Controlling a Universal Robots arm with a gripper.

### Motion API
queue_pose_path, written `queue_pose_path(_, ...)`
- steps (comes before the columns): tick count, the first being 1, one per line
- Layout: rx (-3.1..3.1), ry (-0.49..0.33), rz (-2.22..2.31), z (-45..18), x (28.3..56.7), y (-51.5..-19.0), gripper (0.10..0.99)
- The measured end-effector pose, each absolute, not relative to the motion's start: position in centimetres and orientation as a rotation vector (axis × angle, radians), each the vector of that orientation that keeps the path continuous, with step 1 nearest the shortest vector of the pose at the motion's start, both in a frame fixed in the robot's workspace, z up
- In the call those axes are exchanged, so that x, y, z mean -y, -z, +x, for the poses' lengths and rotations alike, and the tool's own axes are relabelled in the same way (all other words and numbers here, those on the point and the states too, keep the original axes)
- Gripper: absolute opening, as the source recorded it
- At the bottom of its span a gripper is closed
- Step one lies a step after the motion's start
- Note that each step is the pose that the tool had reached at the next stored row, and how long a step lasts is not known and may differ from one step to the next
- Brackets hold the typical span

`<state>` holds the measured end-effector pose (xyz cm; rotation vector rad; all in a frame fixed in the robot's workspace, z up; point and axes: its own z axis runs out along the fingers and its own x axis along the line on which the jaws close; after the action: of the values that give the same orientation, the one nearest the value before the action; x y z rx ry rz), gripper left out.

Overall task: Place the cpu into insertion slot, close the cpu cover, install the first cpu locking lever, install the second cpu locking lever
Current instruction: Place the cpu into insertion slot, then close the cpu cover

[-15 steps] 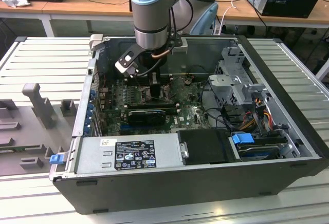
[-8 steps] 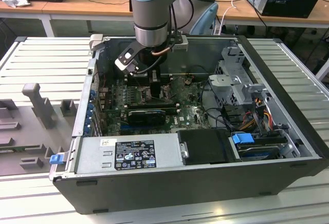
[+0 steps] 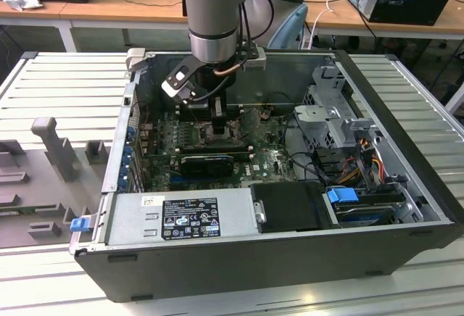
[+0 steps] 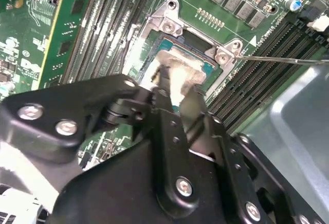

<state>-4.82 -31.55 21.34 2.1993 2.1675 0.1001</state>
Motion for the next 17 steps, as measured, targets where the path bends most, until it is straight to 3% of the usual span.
queue_pose_path(1,-2.166,-0.097,2.198,-4.8,31.6,-21.3,0.341)
queue_pose_path(2,-2.165,-0.094,2.197,-4.8,31.6,-21.4,0.341)
queue_pose_path(3,-2.164,-0.092,2.196,-4.8,31.6,-21.4,0.224)
queue_pose_path(4,-2.164,-0.091,2.195,-4.8,31.6,-21.4,0.161)
queue_pose_path(5,-2.164,-0.091,2.195,-4.8,31.6,-21.5,0.161)
queue_pose_path(6,-2.164,-0.091,2.195,-4.8,31.6,-21.7,0.106)
queue_pose_path(17,-2.163,-0.084,2.197,-4.2,31.6,-23.2,0.106)
